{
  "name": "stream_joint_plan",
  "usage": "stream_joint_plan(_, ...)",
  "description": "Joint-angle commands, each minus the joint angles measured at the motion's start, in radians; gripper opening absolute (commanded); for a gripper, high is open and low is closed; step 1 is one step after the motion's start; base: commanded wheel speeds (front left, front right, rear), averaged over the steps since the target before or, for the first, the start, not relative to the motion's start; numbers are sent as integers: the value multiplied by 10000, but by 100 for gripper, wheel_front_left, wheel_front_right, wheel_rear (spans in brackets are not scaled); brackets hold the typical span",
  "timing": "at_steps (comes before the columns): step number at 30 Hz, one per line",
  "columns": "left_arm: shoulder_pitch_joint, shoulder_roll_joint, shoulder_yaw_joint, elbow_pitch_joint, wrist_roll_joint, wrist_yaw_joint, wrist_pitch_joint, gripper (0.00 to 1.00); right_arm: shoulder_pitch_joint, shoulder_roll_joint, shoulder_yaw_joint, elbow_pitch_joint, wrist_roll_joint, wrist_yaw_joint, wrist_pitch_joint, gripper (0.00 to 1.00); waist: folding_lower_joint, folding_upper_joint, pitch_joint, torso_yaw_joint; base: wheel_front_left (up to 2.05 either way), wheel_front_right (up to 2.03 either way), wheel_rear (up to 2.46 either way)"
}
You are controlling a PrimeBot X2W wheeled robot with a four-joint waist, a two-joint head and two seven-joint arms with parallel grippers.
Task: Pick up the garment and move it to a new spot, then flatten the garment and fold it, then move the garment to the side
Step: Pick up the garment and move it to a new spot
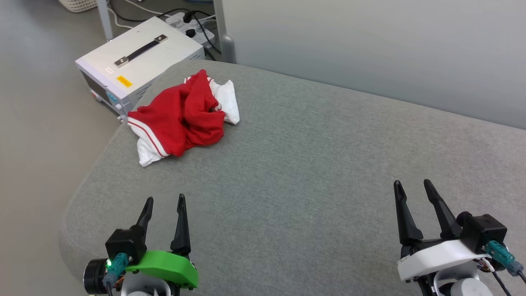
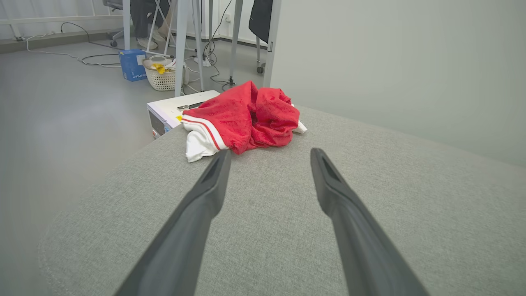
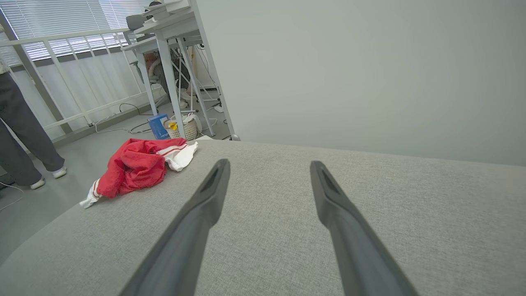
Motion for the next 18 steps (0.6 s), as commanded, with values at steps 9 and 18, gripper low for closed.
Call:
stream_joint_plan(9,251,-47,-49,63,93,-114,-231,100,153,-20,131,126,269,-9,-201,100,1,103,-164,1346,0,0,0)
stream_joint_plan(18,273,-47,16,-107,106,-126,-231,100,119,-20,140,147,272,-9,-201,100,1,103,-77,1500,0,0,0)
